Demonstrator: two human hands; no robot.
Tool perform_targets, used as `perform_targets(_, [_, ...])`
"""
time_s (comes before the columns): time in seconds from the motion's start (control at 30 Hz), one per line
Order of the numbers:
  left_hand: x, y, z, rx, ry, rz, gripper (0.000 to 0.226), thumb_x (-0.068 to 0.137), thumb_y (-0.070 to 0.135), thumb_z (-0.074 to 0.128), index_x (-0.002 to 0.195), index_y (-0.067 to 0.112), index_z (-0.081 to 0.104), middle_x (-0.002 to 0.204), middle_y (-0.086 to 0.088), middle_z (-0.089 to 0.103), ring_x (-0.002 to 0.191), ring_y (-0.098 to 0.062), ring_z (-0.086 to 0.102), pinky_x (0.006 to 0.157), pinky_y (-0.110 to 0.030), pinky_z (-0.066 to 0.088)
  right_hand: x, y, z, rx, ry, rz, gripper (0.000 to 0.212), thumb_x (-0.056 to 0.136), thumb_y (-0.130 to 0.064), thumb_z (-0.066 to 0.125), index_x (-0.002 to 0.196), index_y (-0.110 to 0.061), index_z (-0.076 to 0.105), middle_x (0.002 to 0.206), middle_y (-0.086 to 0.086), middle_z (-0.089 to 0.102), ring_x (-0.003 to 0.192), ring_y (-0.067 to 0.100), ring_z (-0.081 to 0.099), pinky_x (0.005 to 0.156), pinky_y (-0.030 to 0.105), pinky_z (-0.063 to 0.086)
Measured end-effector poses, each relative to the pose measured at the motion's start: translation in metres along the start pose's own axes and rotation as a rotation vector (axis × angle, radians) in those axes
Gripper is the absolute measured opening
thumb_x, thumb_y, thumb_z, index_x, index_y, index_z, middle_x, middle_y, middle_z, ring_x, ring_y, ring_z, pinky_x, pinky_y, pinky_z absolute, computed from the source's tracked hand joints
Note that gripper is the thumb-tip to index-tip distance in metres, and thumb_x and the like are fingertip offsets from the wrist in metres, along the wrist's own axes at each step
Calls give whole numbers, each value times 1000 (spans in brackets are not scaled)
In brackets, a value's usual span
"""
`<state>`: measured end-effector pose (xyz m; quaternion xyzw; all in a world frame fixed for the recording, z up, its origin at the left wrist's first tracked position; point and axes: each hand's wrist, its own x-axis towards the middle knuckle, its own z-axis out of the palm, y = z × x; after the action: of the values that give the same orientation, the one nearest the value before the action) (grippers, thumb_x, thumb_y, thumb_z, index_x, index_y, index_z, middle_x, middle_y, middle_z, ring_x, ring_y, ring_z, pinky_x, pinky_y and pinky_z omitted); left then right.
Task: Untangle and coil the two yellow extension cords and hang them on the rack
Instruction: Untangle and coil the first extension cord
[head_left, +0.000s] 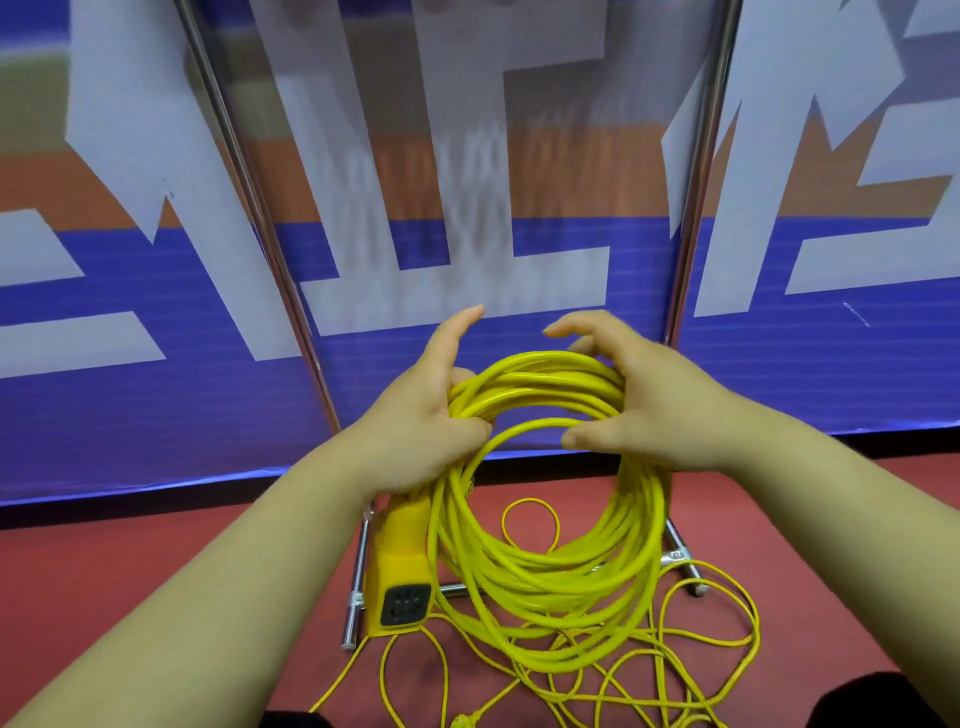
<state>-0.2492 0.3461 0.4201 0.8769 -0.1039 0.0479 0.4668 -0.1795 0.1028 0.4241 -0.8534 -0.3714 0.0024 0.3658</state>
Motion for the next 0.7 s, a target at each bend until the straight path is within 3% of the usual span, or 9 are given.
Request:
perform_targets(0.07, [1,-3,-1,-39,1,-31,98,84,-5,67,154,46,18,78,-6,64,61,-18,62,59,-30,50,0,0,8,9,13,-13,77,71,-30,89,129,-51,43,105,-12,58,81,5,59,73,17,45])
perform_targets(0.13, [1,-6,-3,-78,0,-58,96,84,-4,70,153,45,23,81,-5,67,63,-21,66,61,-33,52,1,3,11,68,51,-9,69,74,-26,87,125,-49,48,96,-7,61,77,11,60,73,24,48])
perform_targets(0.2, [1,-9,-4,-129,-16,-67,94,82,2,75,152,44,27,85,-7,71,68,-22,67,64,-34,53,4,3,11,125,100,5,66,75,-18,85,124,-47,51,88,-1,62,72,16,62,71,30,52])
perform_targets(0.3, [3,-11,-4,-199,10,-88,87,78,16,76,148,45,34,85,-10,71,68,-22,63,67,-38,52,6,1,11,235,182,33,68,76,-9,83,127,-41,53,81,0,66,64,17,65,66,28,54])
perform_targets(0.43, [3,-12,-5,-229,49,-107,81,74,35,75,145,47,39,98,-22,71,86,-42,69,89,-57,56,9,5,19,252,303,83,63,77,-10,80,126,-40,53,82,1,70,61,15,65,64,31,53])
perform_targets(0.5, [1,-10,-4,-144,51,-110,97,66,40,81,150,46,32,109,-7,73,94,-28,73,93,-52,56,12,7,21,279,344,95,61,77,-10,79,125,-38,54,80,2,70,63,17,67,65,33,54])
perform_targets(0.57, [1,-11,2,141,55,-88,112,62,34,87,152,50,22,118,11,69,96,-13,71,89,-44,57,13,7,20,305,370,98,59,77,-7,79,124,-35,56,79,3,71,64,17,68,64,31,54])
perform_targets(0.6, [1,-11,4,224,73,-91,115,64,28,86,152,53,17,112,12,70,91,-12,70,85,-44,57,13,8,20,307,367,96,59,77,-7,79,124,-34,56,78,3,70,62,17,67,62,28,53])
perform_targets(0.7, [3,-13,-4,175,102,-110,116,71,11,82,153,56,12,87,-1,73,80,-21,71,78,-48,57,12,15,21,342,286,85,63,80,-2,76,129,-35,54,78,4,67,59,13,60,61,26,50])
